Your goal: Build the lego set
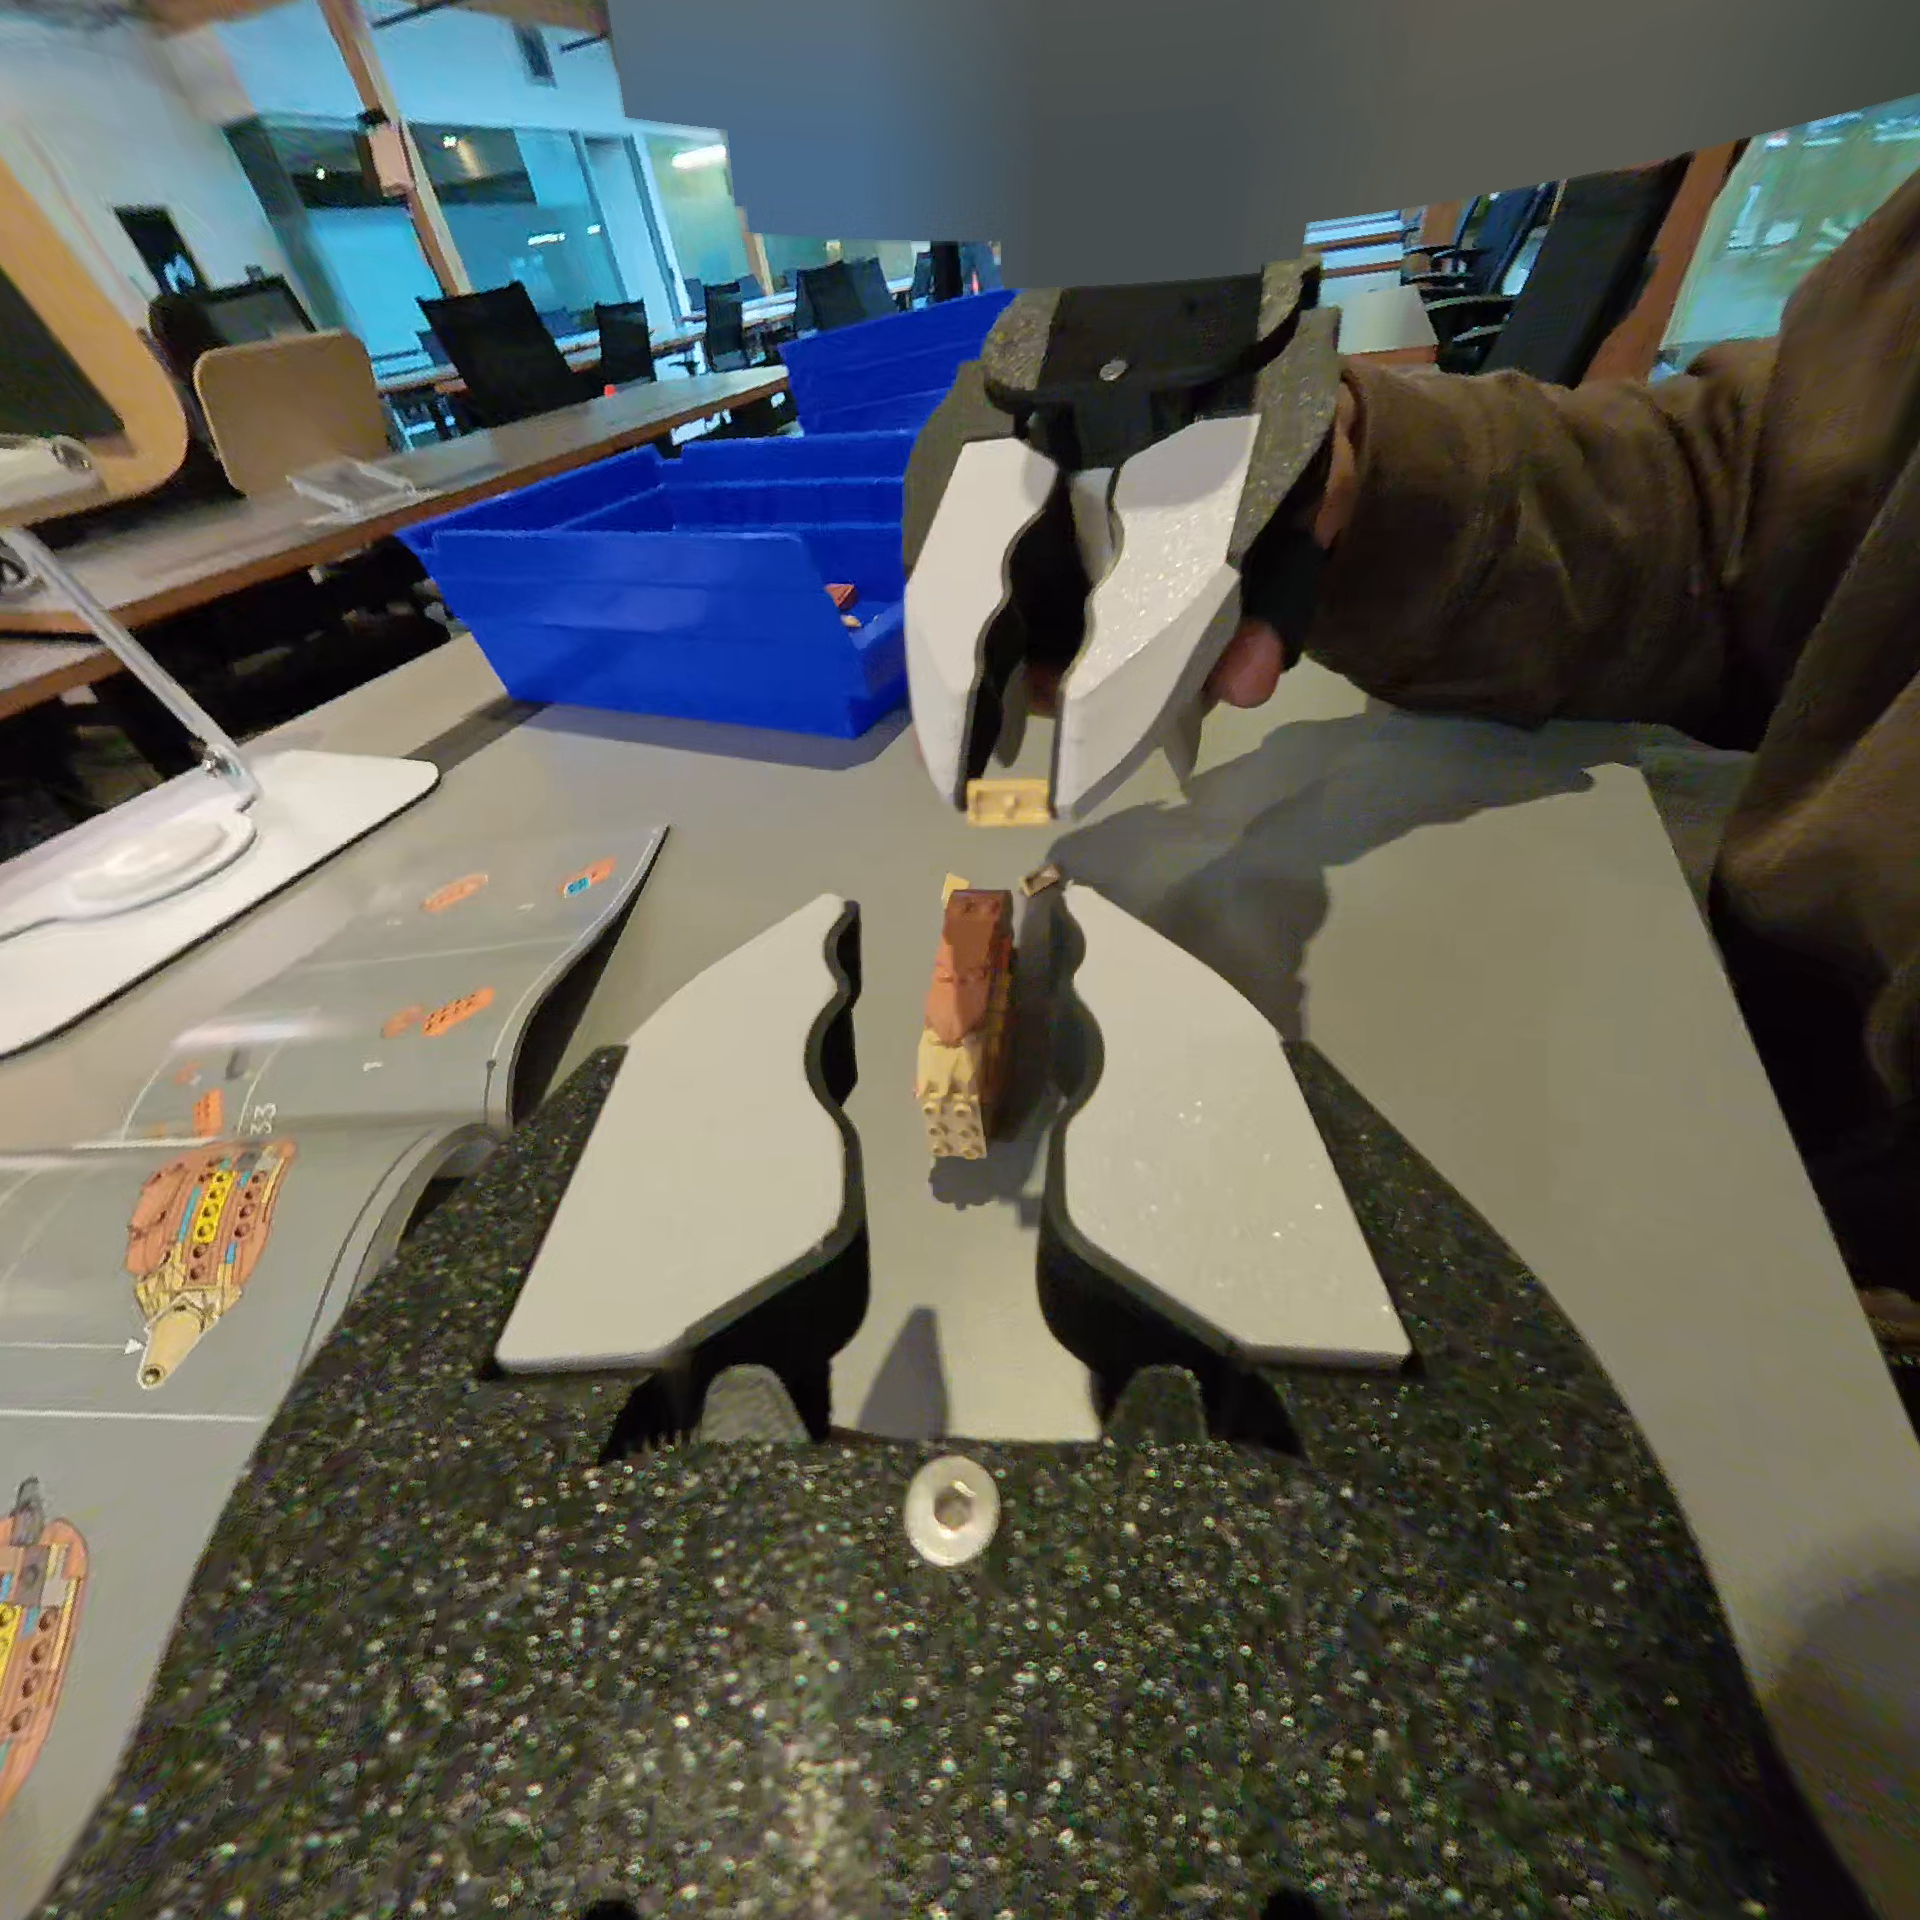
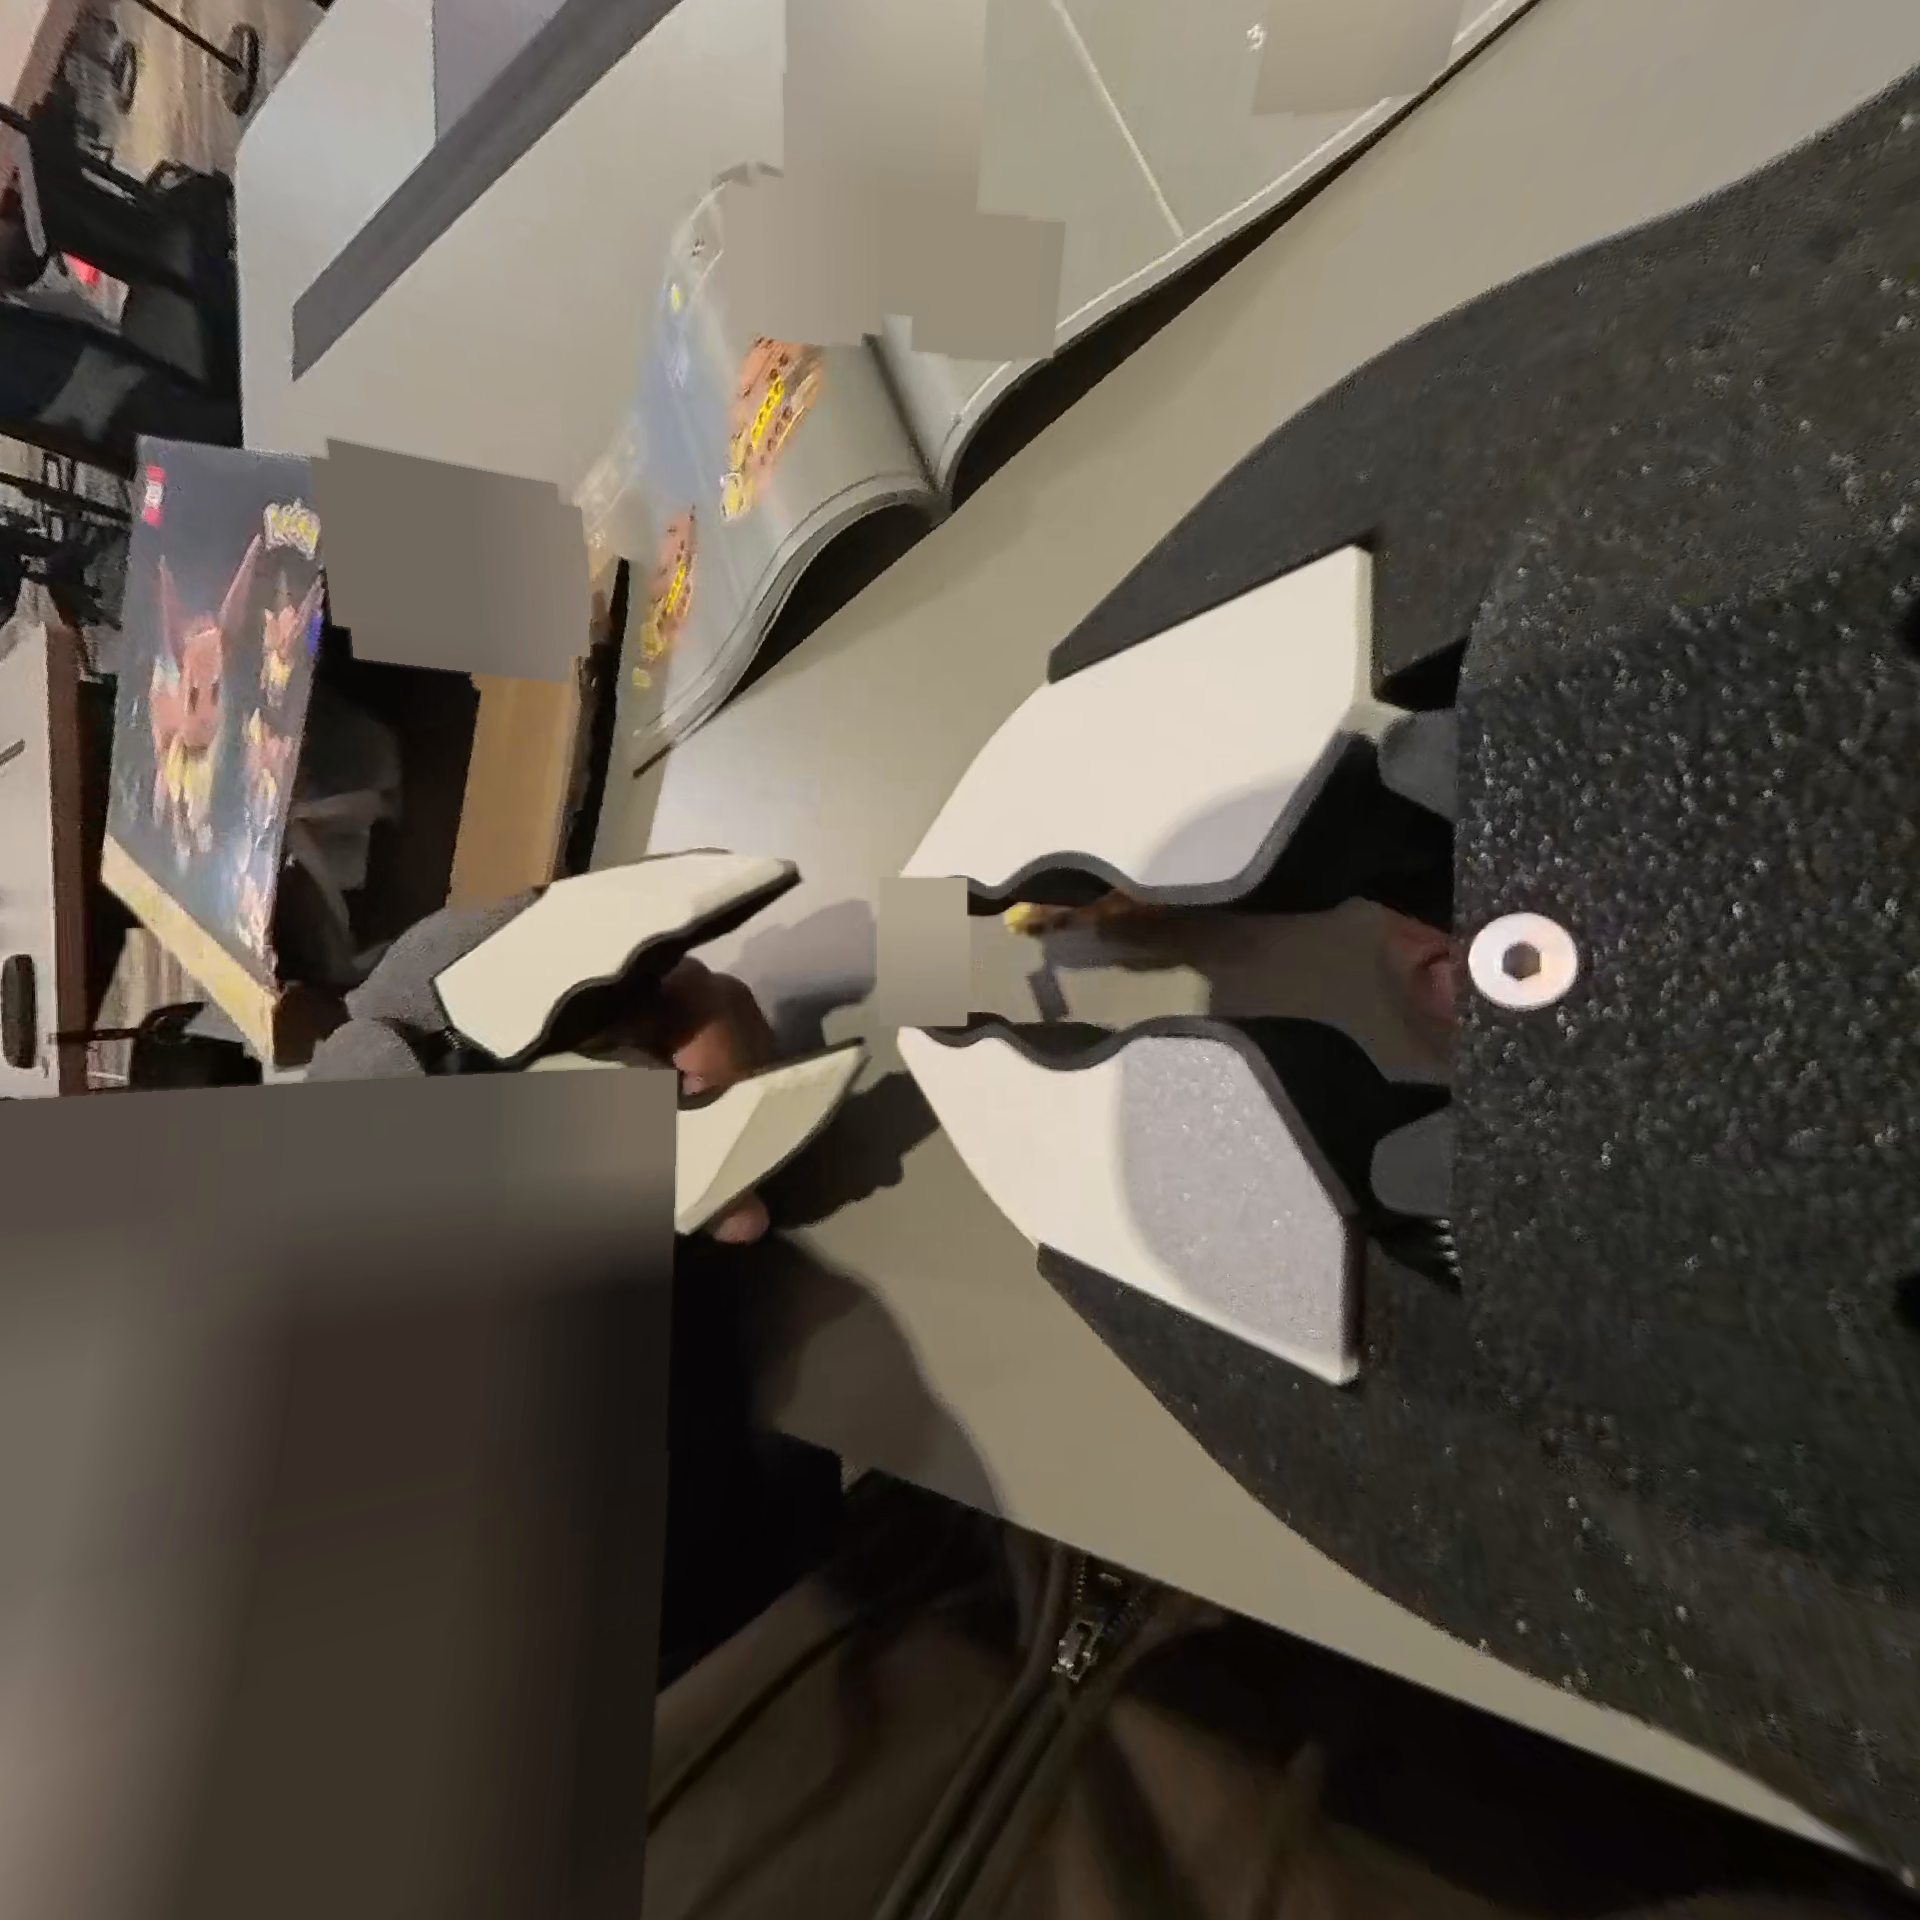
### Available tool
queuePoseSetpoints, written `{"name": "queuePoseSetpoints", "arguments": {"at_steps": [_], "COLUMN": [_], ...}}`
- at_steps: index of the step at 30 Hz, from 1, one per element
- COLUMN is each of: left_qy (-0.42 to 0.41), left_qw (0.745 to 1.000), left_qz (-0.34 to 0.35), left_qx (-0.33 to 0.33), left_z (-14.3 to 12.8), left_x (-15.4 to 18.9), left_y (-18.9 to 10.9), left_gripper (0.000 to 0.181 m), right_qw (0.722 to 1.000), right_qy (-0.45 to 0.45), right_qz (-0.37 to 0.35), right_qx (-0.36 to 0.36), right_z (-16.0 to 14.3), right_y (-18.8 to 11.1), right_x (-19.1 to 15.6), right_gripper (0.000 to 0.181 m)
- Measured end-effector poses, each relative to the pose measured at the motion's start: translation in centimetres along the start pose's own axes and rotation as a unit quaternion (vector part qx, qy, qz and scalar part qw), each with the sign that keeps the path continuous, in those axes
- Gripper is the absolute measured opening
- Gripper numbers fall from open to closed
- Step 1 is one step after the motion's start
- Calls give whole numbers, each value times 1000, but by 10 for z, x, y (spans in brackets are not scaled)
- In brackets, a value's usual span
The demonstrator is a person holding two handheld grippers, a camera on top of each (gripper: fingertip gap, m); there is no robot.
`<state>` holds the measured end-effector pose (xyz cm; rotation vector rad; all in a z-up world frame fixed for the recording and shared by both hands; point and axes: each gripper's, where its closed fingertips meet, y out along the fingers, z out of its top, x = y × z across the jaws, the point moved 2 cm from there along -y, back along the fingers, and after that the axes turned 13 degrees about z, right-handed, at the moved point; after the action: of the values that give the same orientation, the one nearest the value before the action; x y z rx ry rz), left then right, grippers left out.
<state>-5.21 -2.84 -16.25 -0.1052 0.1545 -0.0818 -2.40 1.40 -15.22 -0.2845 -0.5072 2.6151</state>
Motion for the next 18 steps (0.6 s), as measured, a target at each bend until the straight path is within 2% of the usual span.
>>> {"name": "queuePoseSetpoints", "arguments": {"at_steps": [4, 8, 18], "left_qy": [42, 57, 56], "left_qw": [999, 998, 998], "left_qz": [0, 6, -13], "left_qx": [25, 18, 26], "left_z": [6, 3, 4], "left_x": [8, 10, 15], "left_y": [-2, -1, -2], "left_gripper": [31, 28, 20], "right_qw": [1000, 1000, 1000], "right_qy": [18, 0, -6], "right_qz": [-4, -5, 16], "right_qx": [7, 8, 16], "right_z": [4, 6, 4], "right_y": [8, 12, 14], "right_x": [0, -3, -8], "right_gripper": [17, 17, 17]}}
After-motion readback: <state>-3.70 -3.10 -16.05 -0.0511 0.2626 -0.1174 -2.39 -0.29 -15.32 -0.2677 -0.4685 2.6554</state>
